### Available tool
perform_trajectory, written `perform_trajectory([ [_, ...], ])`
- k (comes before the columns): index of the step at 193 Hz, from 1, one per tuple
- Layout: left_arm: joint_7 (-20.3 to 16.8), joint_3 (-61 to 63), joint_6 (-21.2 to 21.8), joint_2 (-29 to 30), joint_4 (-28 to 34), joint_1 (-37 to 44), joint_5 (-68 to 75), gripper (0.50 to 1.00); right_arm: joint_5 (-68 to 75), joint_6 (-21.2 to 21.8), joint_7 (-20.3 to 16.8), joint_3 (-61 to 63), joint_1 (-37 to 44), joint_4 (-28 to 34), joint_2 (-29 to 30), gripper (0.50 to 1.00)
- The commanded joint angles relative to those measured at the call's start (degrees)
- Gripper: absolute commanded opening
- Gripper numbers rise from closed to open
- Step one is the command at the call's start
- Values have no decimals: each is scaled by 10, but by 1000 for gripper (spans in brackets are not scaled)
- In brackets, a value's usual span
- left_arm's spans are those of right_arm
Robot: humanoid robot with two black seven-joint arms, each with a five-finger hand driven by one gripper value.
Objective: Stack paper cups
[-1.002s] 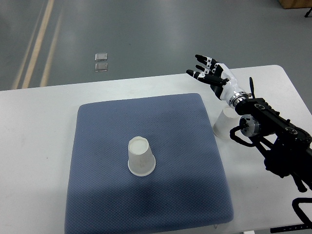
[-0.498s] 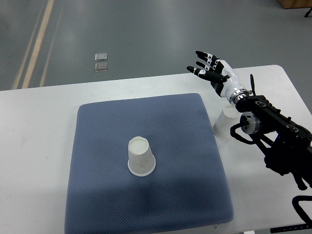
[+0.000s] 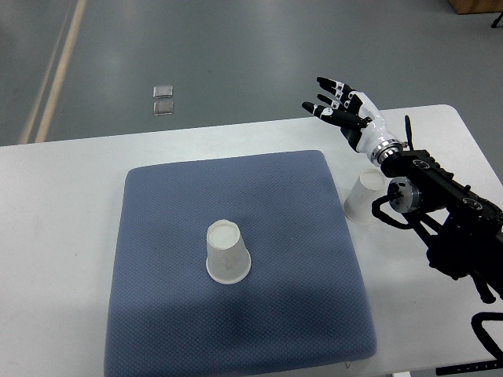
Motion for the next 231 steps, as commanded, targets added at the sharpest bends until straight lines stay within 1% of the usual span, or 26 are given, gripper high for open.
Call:
perform_trajectory([
  [1,0,0,0,0,0,0,0,1000,0,-2,0,0,0,0,1,924],
  [41,0,0,0,0,0,0,0,1000,0,-2,0,1,1,0,1,924],
  [63,0,0,0,0,0,0,0,1000,0,12,0,-1,1,4,-12,924],
  [69,0,0,0,0,0,0,0,1000,0,25,0,-1,1,5,-20,924],
  [88,0,0,0,0,0,0,0,1000,-4,89,0,-6,1,11,-54,924],
  [99,0,0,0,0,0,0,0,1000,-10,115,2,-15,2,16,-78,921],
  [124,0,0,0,0,0,0,0,1000,-50,160,13,-36,3,41,-137,919],
  [151,0,0,0,0,0,0,0,1000,-138,206,43,-72,1,75,-207,919],
  [162,0,0,0,0,0,0,0,1000,-168,213,52,-84,1,86,-225,917],
  [193,0,0,0,0,0,0,0,1000,-267,213,76,-121,2,120,-270,917],
  [214,0,0,0,0,0,0,0,1000,-336,211,90,-137,3,140,-294,917],
  [231,0,0,0,0,0,0,0,1000,-394,205,102,-151,3,144,-302,917],
])
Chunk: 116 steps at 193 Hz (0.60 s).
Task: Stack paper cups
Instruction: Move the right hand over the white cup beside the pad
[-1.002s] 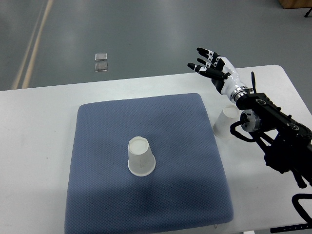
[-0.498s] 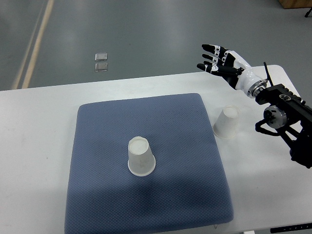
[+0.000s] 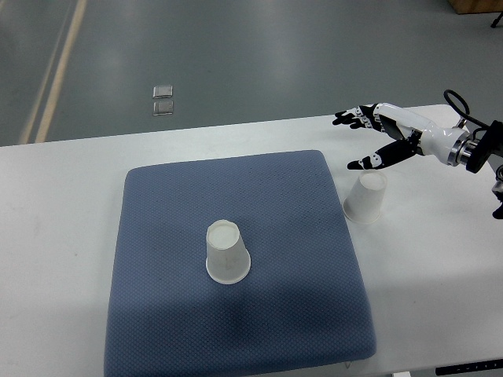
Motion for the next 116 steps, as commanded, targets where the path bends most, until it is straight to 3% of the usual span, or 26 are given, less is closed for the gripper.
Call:
perform_trajectory([
  [1,0,0,0,0,0,0,0,1000,-77,-8,16,-19,2,9,-15,917],
  [59,0,-1,0,0,0,0,0,1000,-193,-76,28,-57,4,5,-40,917],
  [116,0,0,0,0,0,0,0,1000,-241,-108,27,-89,20,-24,-39,917],
])
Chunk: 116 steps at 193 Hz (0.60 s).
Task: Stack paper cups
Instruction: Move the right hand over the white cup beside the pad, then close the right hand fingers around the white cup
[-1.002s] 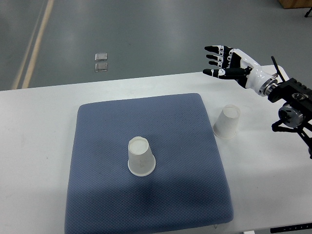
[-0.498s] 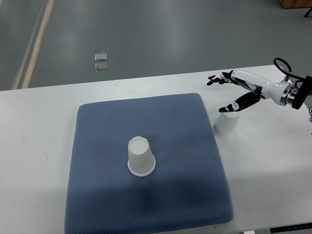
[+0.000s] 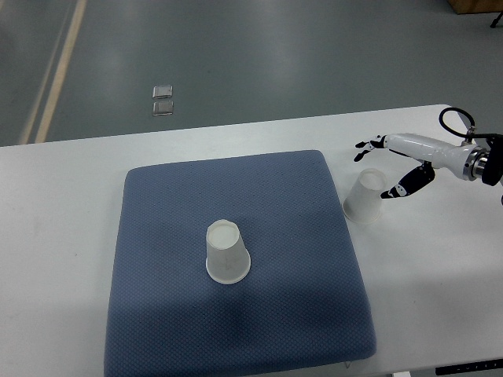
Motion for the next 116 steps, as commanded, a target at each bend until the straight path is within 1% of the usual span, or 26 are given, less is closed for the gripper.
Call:
perform_trajectory([
  [1,0,0,0,0,0,0,1,1000,-7,-7,-1,-3,2,-8,2,917],
  [57,0,0,1,0,0,0,0,1000,-25,-9,-4,-31,12,-9,8,917],
  [84,0,0,0,0,0,0,0,1000,-27,-29,-6,-54,24,-9,14,915],
  [116,0,0,0,0,0,0,0,1000,-30,-39,-6,-68,31,-19,23,915],
])
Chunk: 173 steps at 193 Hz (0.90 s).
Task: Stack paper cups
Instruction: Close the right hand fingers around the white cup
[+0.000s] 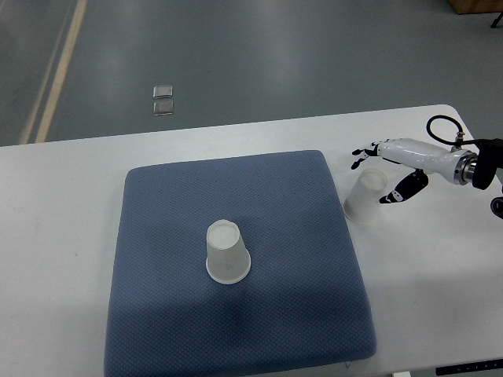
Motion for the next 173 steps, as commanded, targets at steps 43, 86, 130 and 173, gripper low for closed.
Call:
perform_trajectory([
  [43,0,0,0,0,0,0,0,1000,-23,-9,1,-7,4,-25,18,907],
  [86,0,0,1,0,0,0,0,1000,-26,-9,3,-13,19,-54,32,870],
  [130,0,0,0,0,0,0,0,1000,-26,-8,4,-20,20,-55,32,827],
  [173,0,0,0,0,0,0,0,1000,-31,-9,5,-33,20,-55,32,807],
])
